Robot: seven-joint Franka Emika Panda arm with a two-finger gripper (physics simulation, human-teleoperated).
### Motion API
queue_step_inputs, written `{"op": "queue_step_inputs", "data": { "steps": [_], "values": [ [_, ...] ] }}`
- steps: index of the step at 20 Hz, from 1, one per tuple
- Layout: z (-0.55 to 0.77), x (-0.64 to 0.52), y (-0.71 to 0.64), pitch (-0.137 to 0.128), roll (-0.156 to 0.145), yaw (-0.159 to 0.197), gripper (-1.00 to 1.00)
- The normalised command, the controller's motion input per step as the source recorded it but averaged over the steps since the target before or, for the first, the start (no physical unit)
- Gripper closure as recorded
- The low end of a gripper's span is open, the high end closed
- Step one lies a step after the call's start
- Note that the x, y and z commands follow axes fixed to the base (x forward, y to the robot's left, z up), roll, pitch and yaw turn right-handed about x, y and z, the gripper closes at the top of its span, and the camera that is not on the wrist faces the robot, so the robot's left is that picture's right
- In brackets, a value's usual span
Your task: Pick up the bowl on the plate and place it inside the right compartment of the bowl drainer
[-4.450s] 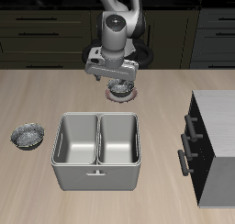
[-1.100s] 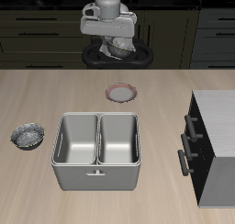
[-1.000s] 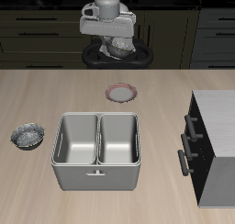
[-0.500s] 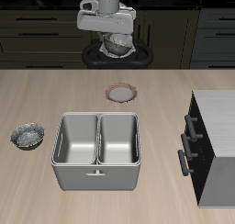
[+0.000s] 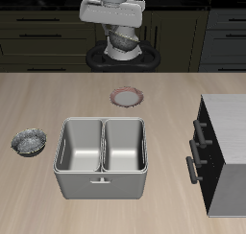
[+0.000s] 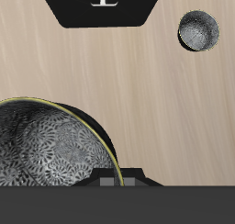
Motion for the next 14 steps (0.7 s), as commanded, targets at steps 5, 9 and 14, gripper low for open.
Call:
{"op": "queue_step_inputs", "data": {
  "steps": [5, 9, 14],
  "values": [
    [0.23, 0.45, -0.15, -0.012, -0.054, 0.016, 1.0],
    [0.18, 0.34, -0.17, -0.021, -0.04, 0.017, 1.0],
    [0.12, 0.39, -0.08, 0.0, -0.016, 0.004, 1.0]
  ]
}}
